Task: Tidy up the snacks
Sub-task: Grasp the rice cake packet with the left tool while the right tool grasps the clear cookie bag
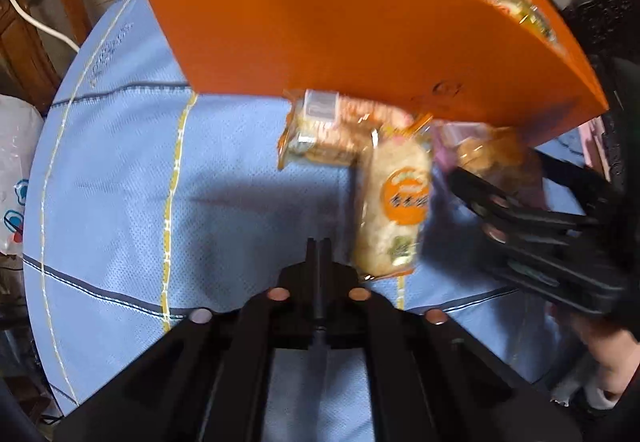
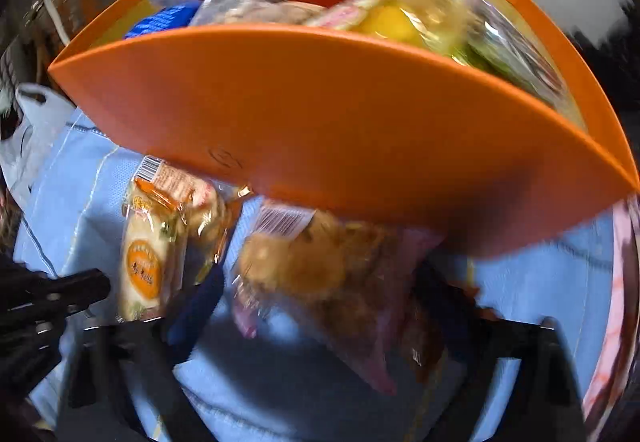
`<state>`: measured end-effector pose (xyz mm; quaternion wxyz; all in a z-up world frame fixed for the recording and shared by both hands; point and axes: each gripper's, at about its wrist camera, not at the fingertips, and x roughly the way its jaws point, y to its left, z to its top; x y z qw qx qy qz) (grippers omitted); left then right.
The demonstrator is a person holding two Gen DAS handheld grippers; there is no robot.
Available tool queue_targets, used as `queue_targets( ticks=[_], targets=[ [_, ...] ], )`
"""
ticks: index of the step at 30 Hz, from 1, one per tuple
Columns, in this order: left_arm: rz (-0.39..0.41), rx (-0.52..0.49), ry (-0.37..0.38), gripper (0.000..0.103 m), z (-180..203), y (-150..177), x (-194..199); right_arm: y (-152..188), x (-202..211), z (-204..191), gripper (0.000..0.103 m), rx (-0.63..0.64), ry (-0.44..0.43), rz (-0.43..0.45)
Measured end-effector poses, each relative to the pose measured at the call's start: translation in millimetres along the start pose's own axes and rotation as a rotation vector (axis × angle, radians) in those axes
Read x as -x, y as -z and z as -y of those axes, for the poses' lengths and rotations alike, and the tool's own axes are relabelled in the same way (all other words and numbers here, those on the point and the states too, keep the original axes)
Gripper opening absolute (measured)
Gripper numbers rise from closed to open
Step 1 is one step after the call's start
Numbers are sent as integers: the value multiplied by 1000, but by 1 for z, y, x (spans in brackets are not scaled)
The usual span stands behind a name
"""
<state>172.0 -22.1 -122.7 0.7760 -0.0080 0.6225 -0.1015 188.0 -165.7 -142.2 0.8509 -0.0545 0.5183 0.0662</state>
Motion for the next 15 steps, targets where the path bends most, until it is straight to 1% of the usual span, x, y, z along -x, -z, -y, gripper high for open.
queue_targets(
  ticks=[1,2,3,4,5,6,7,9,12,15],
  targets=[
    [3,-3,-5,37,1,-1,2,-1,1,2,73,-10,-8,2],
    [15,-5,-16,49,2,-2,5,0,5,4,66,-24,-24,5],
    [36,-4,-22,50,4,-5,9,1,10,8,66,-36,-37,16],
    [42,-3,-13,51,4,-5,10,5,22,15,66,-67,-56,48],
    [39,-4,-2,51,5,-7,11,8,29,20,66,-84,-75,60],
    [33,-5,4,56,7,-7,9,17,40,30,66,-119,-114,77],
    [34,-7,5,59,9,-6,9,22,45,35,66,-137,-124,84],
    [32,-21,6,60,14,-6,5,40,60,50,66,-173,-140,100],
    [14,-59,-5,61,28,-6,-8,62,71,64,66,-209,-159,94],
    [-4,-74,-11,61,38,-9,-20,82,75,68,66,-219,-150,77]
  ],
)
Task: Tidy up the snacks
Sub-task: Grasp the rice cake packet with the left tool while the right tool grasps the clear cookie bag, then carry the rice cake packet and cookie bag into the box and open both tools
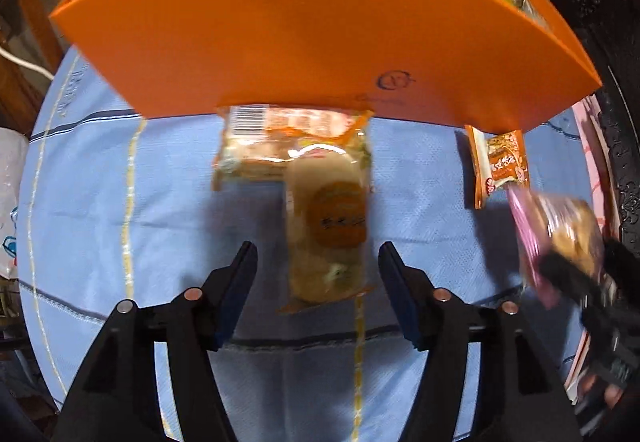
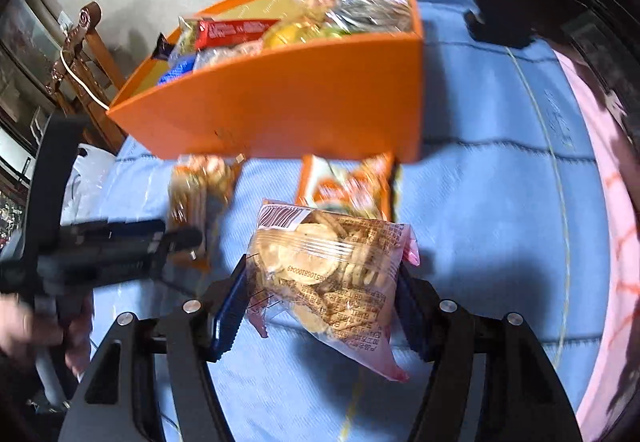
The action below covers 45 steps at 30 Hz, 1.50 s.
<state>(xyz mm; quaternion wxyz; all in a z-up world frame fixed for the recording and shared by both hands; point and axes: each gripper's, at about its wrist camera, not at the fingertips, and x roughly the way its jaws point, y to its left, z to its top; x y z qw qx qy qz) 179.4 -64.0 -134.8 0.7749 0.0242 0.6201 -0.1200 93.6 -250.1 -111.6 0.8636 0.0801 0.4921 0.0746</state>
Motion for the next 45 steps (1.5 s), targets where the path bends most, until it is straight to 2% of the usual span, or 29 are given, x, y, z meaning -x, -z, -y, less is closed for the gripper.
queue_targets(
  ticks=[1,2,5,8,12,19,25,30,36,45],
  targets=[
    [-6,-5,-4,58,3,-2,-5,5,1,1,67,-4,1,-3],
    [-10,-12,-3,35,3,-2,-9,8,0,1,67,-9,-3,-9],
    [-31,-29,-29,35,2,-3,-11,11,-1,0,67,-3,-5,-10],
    [11,-72,-43,35,7,4,6,7,6,-8,67,14,-19,15],
    [52,-45,-5,35,-2,12,35,-8,19,-23,67,65,-40,62],
    [121,-6,-19,35,-17,11,78,-33,40,-48,67,131,-56,131],
    [212,7,-29,35,2,-18,114,-65,61,-56,67,143,-49,210],
    [269,13,-37,35,-6,-53,133,-101,68,-56,67,135,-24,266],
    [294,13,-45,35,-6,-92,139,-139,58,-58,67,151,9,279],
    [290,7,-53,35,2,-124,125,-169,28,-57,68,146,32,256]
  ],
)
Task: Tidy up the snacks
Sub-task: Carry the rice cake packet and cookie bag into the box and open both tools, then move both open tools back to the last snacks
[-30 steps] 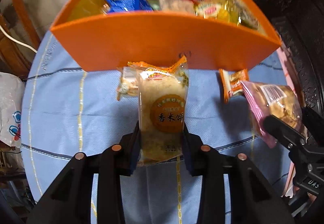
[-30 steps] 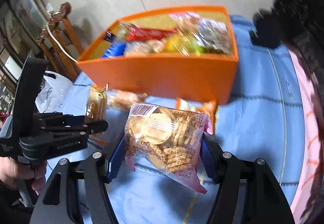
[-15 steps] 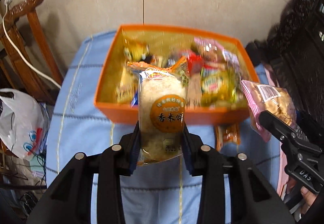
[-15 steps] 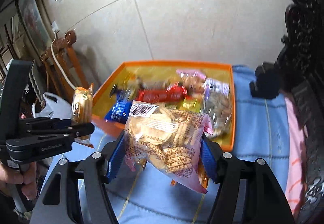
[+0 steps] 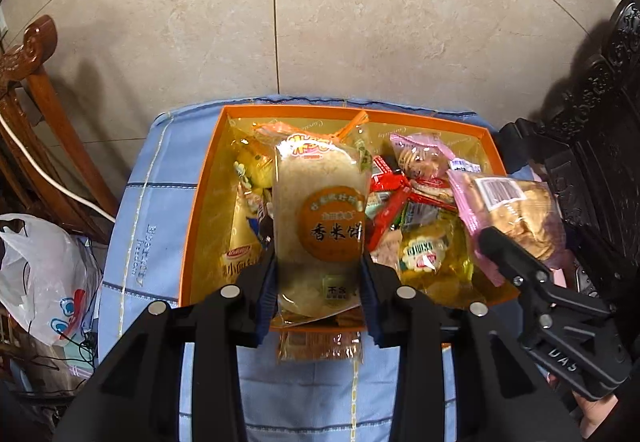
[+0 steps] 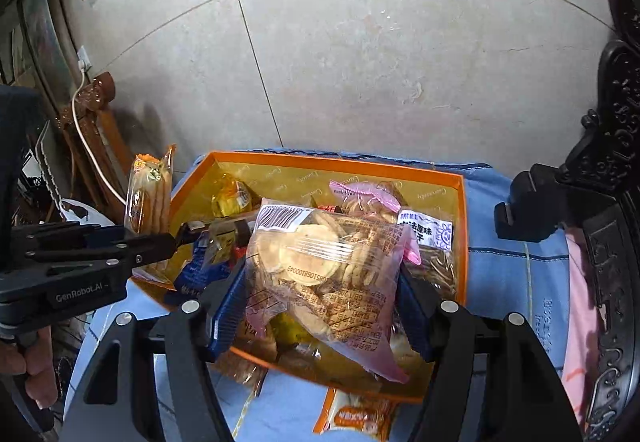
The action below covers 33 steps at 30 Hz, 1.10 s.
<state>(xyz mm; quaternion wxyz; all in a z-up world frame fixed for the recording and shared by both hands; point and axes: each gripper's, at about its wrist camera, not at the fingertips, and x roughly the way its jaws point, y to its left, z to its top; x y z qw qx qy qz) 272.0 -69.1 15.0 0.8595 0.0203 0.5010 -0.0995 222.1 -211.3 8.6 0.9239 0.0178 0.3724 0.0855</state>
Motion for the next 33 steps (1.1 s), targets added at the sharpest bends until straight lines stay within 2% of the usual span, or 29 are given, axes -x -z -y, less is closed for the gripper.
queue_targets(
  ticks=[12,15,16,17,18,19,20,22,33],
  targets=[
    [-22,2,5,35,6,-19,-21,-17,-25,0,68,14,22,-30],
    [-22,1,-2,35,7,-21,-24,-21,-30,2,71,-1,30,-29],
    [-20,8,-13,45,7,-22,-26,-23,-31,3,73,-12,43,-25],
    [-9,20,-50,67,5,-24,-26,-24,-31,5,75,-22,52,-15],
    [16,37,-109,78,2,-24,-24,-25,-28,7,78,-36,71,4],
    [39,51,-141,95,-1,-24,-20,-24,-24,10,85,-52,80,29],
    [59,63,-142,96,-5,-23,-17,-23,-19,13,90,-68,74,46],
    [47,82,-111,97,-12,-21,-17,-18,-14,19,90,-80,64,47],
    [-8,90,-98,97,-19,11,-13,35,10,33,91,-146,63,-14]
  ],
)
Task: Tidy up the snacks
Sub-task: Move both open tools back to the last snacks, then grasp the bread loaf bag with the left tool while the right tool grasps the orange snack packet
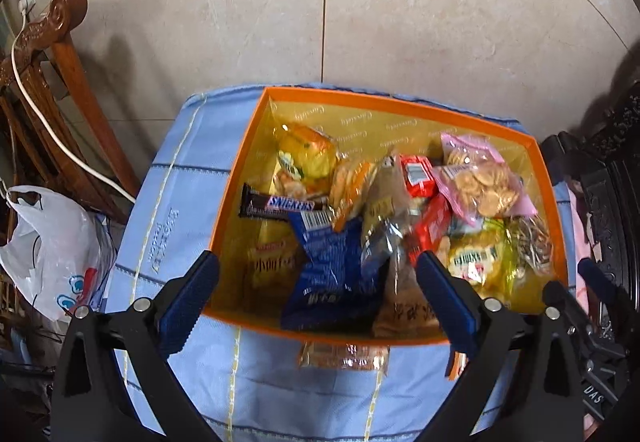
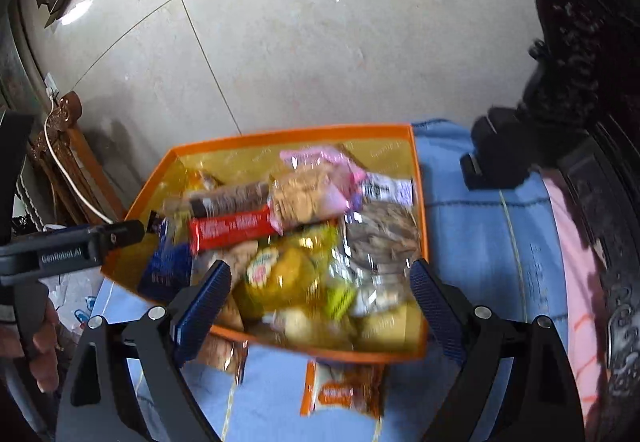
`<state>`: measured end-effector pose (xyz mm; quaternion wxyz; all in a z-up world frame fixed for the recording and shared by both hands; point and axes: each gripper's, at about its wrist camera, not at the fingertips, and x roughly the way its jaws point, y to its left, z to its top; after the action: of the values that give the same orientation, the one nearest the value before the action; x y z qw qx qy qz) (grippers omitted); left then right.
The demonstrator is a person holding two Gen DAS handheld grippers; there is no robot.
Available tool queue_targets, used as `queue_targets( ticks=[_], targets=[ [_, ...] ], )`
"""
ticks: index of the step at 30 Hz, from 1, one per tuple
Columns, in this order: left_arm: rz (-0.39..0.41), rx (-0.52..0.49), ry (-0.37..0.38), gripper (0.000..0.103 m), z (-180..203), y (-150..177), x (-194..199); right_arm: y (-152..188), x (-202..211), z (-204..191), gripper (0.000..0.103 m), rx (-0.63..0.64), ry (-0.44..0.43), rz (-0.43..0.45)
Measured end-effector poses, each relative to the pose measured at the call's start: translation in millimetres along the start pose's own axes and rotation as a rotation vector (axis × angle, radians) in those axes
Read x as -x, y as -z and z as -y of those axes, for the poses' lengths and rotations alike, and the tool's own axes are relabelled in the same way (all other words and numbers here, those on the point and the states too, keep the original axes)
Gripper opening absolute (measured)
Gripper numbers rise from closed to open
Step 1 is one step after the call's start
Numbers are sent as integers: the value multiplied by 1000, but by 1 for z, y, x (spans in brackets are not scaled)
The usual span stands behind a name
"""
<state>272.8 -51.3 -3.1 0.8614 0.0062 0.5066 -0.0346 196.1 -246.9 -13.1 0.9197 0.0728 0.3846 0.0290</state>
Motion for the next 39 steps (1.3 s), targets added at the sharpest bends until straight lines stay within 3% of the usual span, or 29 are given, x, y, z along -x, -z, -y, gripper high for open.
queue_targets(
  ticks=[11,16,21,25,39],
  targets=[
    [-17,-39,10,97,1,34,12,36,38,21,95,-2,7,17],
    [-28,-80,20,97,3,65,4,60,44,27,99,39,-22,19],
    [-116,-88,7,97,1,95,-28,90,16,32,99,48,-3,-86],
    [-155,-73,2,97,-3,102,-49,105,-12,29,99,35,11,-140],
    [-249,-52,18,97,19,105,-106,112,-79,13,99,8,80,-197]
  ],
)
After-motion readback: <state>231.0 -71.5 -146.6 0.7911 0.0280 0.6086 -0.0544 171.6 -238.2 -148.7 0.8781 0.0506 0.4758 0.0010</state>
